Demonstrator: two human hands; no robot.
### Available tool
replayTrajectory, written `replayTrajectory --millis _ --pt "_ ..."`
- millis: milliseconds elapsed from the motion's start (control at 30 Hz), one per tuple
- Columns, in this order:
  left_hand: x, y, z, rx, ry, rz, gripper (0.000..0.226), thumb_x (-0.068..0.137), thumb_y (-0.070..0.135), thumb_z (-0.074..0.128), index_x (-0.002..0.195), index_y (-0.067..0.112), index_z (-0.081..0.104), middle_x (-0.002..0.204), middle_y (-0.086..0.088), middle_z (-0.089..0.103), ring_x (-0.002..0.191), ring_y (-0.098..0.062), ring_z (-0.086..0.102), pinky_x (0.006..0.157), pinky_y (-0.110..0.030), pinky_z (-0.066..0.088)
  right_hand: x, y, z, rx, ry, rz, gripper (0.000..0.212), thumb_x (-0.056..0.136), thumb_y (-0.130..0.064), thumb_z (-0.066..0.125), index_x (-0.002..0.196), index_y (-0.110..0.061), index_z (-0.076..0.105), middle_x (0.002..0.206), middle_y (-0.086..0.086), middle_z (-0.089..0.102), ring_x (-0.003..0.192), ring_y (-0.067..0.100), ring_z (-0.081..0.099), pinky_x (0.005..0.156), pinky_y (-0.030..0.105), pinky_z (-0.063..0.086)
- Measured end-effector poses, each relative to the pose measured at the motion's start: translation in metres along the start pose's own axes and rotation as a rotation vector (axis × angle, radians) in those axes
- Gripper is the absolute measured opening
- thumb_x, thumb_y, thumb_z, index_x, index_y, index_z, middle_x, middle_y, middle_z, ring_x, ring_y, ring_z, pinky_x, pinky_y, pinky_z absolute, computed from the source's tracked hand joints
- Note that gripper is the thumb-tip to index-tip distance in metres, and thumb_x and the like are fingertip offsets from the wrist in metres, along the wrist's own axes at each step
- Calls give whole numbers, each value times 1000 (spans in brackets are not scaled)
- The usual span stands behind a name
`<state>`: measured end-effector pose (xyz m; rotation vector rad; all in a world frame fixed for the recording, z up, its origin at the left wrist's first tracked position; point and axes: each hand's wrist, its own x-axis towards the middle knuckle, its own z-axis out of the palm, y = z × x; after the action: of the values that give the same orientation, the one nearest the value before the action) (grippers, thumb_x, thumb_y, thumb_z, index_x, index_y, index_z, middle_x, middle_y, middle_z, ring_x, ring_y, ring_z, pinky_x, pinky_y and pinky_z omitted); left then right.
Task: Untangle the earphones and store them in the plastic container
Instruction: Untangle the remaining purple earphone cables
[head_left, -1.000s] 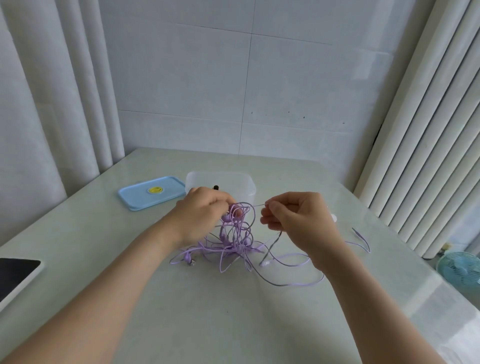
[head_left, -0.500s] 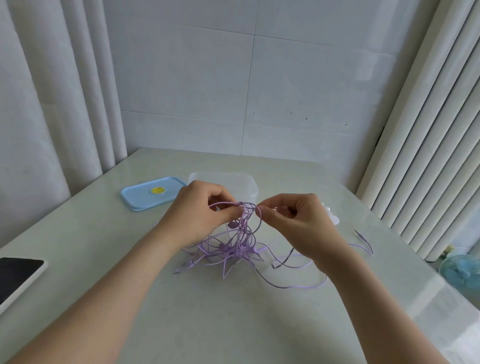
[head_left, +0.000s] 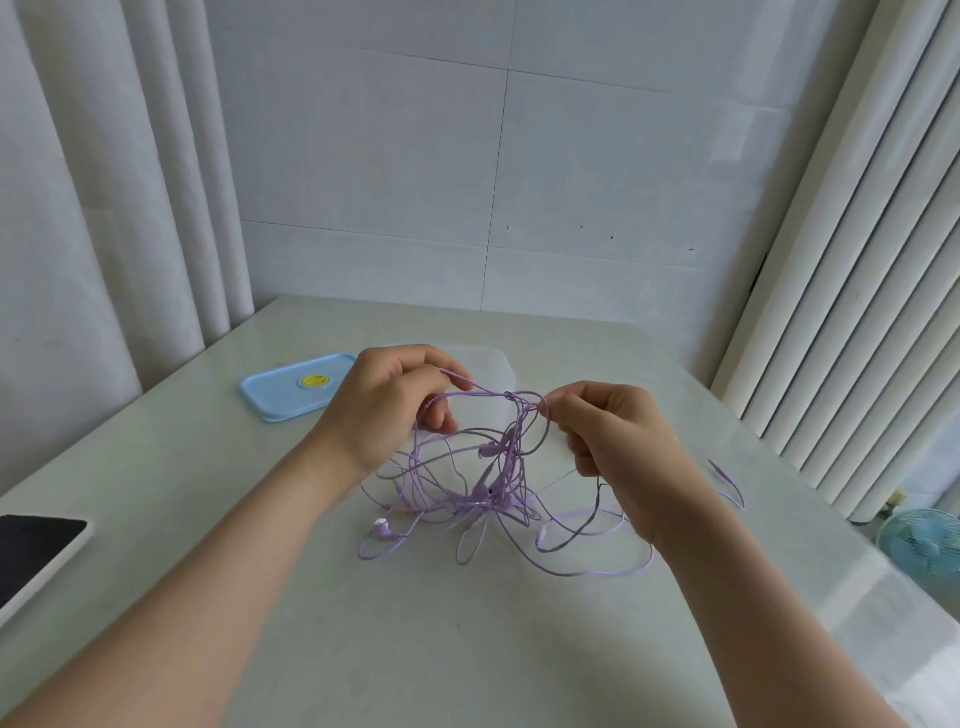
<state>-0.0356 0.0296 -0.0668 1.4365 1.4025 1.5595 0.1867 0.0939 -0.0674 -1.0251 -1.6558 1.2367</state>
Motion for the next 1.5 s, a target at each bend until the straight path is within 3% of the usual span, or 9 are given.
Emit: replayTrajectory --millis 133,367,600,733,867,967,1033,1200,1500 --pt "-2 6 7 -21 21 -64 35 104 14 49 87 4 78 78 -11 67 61 -24 65 59 -32 55 -2 -4 -1 10 -73 14 32 93 -15 67 62 -20 66 58 -5 34 54 16 27 48 24 25" --pt "1 4 6 99 133 -118 38 101 27 54 76 2 70 78 -18 70 61 -22 64 52 -20 45 -6 -5 -5 -72 -163 4 25 90 -37 81 86 -12 79 61 1 33 57 19 26 53 29 22" --pt "5 -7 4 330 329 -171 38 103 30 52 75 16 73 60 3 65 69 -24 68 58 -27 43 -5 -6 4 131 -115 28 19 99 -9 60 81 -5 66 74 11 61 60 21 50 51 27 41" --pt "3 -5 -1 259 114 -22 39 89 -1 53 85 26 80 90 4 78 88 -7 66 77 -24 48 -6 -5 6 161 -134 -49 19 100 -4 55 87 0 69 96 24 76 80 26 71 73 34 55" --pt "-6 10 4 47 -162 81 32 82 24 52 95 18 81 98 -9 75 88 -14 64 77 -23 49 -9 -7 7 150 -163 -108 18 100 -3 59 86 -2 70 95 23 77 88 29 74 79 35 58" --pt "-4 3 11 211 45 208 27 91 46 63 90 21 75 83 -3 71 76 -16 65 75 -32 54 -11 -9 7 141 -198 -122 20 101 -2 58 85 -3 69 94 23 77 88 32 74 80 38 57" --pt "-4 1 13 425 197 349 13 92 33 76 96 24 68 87 7 66 77 -11 62 74 -22 50 -12 -10 7 136 -215 -127 20 101 -1 57 85 -3 69 94 25 77 87 33 73 80 40 56" --pt "-5 3 11 530 -32 494 11 92 27 81 99 35 79 99 18 73 101 -12 64 82 -22 44 -13 -11 8 128 -226 -125 22 102 -2 54 86 -3 69 90 22 76 83 31 71 78 39 54" --pt "-13 9 14 436 -125 408 14 96 10 76 101 22 80 87 14 79 87 -7 75 84 -27 59 -9 -7 9 116 -155 -109 23 105 -11 55 91 0 69 89 25 73 78 28 69 76 40 57"
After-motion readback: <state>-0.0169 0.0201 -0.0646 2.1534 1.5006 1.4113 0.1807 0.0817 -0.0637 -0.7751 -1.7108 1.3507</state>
